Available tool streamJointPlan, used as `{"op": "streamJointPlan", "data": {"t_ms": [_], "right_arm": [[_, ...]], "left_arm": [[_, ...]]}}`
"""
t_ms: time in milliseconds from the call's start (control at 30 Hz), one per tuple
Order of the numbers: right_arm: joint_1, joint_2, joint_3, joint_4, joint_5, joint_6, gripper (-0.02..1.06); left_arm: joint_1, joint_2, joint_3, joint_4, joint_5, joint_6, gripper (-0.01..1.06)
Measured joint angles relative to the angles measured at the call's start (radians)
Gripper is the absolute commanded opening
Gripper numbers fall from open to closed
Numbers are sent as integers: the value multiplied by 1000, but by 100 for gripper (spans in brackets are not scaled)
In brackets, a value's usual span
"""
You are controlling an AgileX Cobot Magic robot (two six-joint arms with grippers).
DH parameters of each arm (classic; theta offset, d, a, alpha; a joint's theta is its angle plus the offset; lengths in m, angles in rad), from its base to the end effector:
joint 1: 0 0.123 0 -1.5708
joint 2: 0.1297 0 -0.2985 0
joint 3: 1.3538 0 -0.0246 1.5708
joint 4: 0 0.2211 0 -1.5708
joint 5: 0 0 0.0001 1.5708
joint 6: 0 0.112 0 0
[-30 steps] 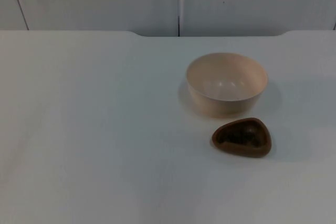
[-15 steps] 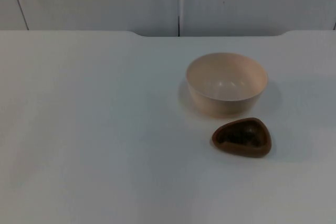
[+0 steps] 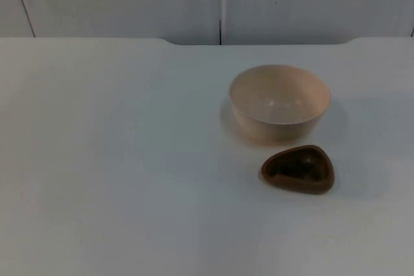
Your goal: Pick up the bowl with the left hand and pour the coffee beans from the cup into the bowl with the right hand.
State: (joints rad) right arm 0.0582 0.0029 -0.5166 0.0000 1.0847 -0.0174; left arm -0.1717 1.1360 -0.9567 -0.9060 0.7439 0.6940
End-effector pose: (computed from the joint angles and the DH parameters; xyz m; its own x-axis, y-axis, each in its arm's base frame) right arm -0.0283 -0.0016 0.2556 -0.4632 -0.0444 -0.8851 -0.0662 0.9977 -0.0154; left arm 0.1972 -0.0948 0.3577 -0.5965 0.0521 -0.8009 0.5408 0.7635 -0.3531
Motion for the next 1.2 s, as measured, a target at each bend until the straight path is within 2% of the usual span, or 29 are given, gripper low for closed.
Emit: {"op": "streamJointPlan", "data": {"t_ms": [200, 500, 833, 1200], "right_arm": [[0, 0, 0, 0, 0, 0, 105], [0, 0, 0, 0, 0, 0, 105], [0, 0, 0, 0, 0, 0, 105], [0, 0, 0, 0, 0, 2, 105]], "left_arm": [[-104, 136, -78, 101, -44, -78, 100], [-221, 396, -255, 266, -49, -247, 100], [-264, 621, -430, 399, -24, -430, 100], [-267, 805, -563, 413, -12, -540, 100]]}}
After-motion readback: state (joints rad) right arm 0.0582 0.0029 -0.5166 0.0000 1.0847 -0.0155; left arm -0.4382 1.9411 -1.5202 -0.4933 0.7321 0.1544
